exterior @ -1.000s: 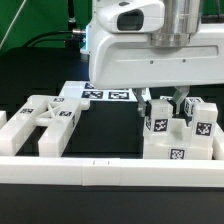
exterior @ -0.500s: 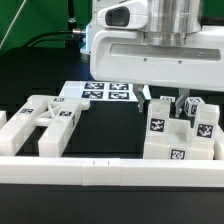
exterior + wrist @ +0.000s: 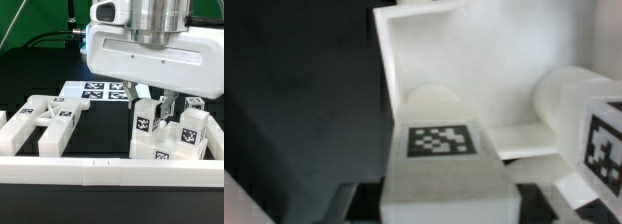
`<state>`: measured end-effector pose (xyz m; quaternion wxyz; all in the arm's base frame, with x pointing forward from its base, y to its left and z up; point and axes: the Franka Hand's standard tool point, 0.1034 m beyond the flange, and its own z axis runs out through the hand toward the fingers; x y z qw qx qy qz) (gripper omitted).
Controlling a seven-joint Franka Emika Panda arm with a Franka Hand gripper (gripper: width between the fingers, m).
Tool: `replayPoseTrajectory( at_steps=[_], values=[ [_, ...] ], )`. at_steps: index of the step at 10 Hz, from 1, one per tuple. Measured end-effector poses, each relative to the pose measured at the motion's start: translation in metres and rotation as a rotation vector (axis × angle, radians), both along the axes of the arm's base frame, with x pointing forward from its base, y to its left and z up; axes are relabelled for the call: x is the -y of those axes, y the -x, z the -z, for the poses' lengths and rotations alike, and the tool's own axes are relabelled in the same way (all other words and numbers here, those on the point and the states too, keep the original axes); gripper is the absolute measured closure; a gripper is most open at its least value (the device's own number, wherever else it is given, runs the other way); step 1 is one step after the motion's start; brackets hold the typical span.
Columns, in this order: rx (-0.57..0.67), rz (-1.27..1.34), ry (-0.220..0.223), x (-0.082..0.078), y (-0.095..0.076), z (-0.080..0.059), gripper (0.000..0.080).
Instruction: Assemble chair
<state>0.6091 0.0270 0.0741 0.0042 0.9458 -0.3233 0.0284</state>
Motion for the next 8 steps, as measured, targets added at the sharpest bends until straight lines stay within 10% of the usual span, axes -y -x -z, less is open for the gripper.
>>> replayPoseTrajectory(
  at_steps=[1, 3, 8],
  values=[
    [0.000, -0.001, -0.001, -0.001, 0.000, 0.001, 0.0511],
    [0.006, -0.045, -0.001, -0.002, -0.002, -0.004, 0.0194],
    [0.004, -0.127, -0.006, -0.003, 0.000, -0.015, 0.0151]
  ],
)
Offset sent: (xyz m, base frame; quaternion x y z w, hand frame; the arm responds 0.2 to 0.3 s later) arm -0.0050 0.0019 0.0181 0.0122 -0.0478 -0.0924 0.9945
